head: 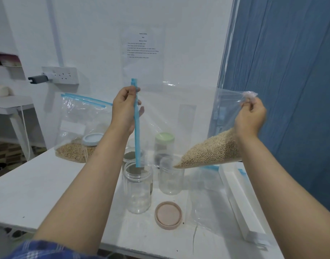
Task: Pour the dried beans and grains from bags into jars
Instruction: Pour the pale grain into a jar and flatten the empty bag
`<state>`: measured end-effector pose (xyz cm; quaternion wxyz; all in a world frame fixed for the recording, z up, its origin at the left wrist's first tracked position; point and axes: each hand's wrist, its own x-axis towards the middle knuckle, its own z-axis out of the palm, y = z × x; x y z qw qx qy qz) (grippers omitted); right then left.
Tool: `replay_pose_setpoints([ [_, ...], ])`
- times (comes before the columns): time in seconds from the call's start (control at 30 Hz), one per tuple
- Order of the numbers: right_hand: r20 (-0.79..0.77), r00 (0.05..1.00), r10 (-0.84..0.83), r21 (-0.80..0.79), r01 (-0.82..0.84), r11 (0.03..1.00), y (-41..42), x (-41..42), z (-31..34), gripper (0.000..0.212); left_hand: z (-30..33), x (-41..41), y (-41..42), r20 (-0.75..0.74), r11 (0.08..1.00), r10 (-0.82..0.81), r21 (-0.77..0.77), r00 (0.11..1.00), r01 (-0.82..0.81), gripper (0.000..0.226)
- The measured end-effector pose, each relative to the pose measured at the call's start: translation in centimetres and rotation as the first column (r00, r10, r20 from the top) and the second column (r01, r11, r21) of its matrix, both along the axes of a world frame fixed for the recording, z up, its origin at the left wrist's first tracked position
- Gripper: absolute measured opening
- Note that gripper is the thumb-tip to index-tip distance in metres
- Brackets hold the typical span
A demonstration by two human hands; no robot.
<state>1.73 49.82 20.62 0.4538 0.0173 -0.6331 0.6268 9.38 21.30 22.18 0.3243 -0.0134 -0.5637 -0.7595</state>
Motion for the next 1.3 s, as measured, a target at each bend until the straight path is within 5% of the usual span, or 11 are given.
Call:
replay_pose_setpoints([
  [1.3, -0.121, 0.990, 0.070, 0.043, -0.066, 0.997, -2.7, -0.1, 3.1, 0.043, -1.6, -0.9, -1.6, -0.090, 0.993, 0.041, 0.111, 0.995, -0.031, 0.021],
])
